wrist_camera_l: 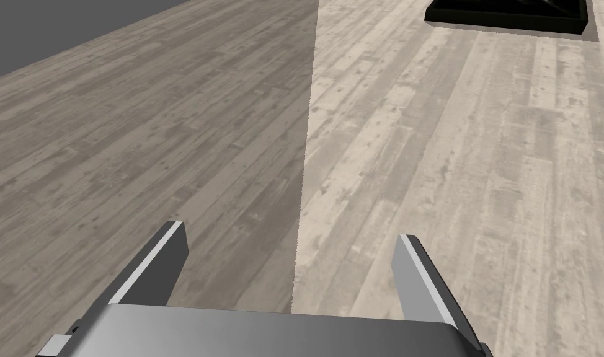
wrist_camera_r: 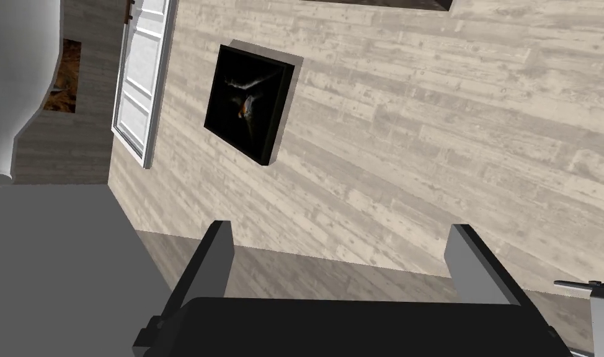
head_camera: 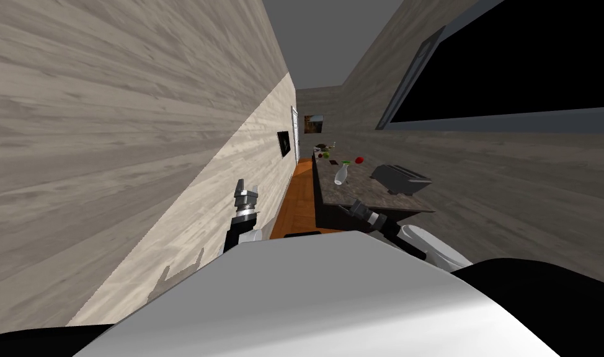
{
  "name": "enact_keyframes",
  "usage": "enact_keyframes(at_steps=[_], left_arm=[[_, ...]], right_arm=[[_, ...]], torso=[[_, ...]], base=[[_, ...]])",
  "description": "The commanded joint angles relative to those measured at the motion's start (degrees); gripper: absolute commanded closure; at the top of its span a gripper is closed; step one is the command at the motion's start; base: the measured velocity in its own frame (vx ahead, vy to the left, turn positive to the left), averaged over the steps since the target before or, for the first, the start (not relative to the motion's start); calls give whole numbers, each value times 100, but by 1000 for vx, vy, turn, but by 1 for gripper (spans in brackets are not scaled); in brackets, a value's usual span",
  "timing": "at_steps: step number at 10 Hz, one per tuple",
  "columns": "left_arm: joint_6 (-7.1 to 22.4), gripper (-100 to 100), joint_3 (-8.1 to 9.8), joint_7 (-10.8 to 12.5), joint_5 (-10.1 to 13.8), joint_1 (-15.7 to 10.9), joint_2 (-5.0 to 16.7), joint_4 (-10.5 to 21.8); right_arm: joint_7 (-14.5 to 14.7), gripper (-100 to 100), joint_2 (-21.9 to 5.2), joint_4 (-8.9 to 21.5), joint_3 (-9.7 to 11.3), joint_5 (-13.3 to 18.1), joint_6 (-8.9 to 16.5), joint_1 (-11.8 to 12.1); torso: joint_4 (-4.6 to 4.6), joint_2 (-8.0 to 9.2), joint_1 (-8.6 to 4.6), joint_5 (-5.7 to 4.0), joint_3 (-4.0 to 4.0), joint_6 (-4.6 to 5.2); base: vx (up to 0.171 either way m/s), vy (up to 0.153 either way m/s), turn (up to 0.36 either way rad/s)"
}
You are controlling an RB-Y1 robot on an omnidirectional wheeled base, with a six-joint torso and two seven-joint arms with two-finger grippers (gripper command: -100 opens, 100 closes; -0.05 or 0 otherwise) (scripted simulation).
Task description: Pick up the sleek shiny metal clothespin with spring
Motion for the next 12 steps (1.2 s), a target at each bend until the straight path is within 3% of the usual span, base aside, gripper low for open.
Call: enact_keyframes(at_steps=[1,3,4,5,8,10,11,12], left_arm=[[0,0,0,0,0,0,0,0],[0,0,0,0,0,0,0,0],[0,0,0,0,0,0,0,0],[0,0,0,0,0,0,0,0],[0,0,0,0,0,0,0,0],[0,0,0,0,0,1,0,0],[0,0,0,0,0,0,1,0],[0,0,1,0,0,1,0,0]], right_arm=[[137,-100,-177,242,-176,286,-137,-53],[137,-100,-177,242,-176,515,-137,-53],[250,-100,-340,459,-331,743,-267,-95],[250,-100,-340,459,-331,904,-267,-95],[476,-100,-667,889,-633,1439,-552,-162],[476,-100,-667,889,-633,1660,-552,-162],[589,-100,-830,1098,-780,1884,-706,-187],[589,-100,-830,1098,-780,2022,-706,-187]], torso=[[0,0,0,0,0,0],[-1,-4,5,2,-3,0],[1,7,-9,-1,3,0],[1,2,-3,-1,1,2],[-3,-12,5,2,-7,0],[-6,-23,0,0,-14,-1],[-2,-2,-16,-2,-2,0],[-2,-11,-14,-3,-6,1]], base=[[87,105,-56],[54,66,-17],[63,72,-66],[68,80,-39],[114,98,-53],[84,55,-14],[96,46,-62],[98,48,-39]])
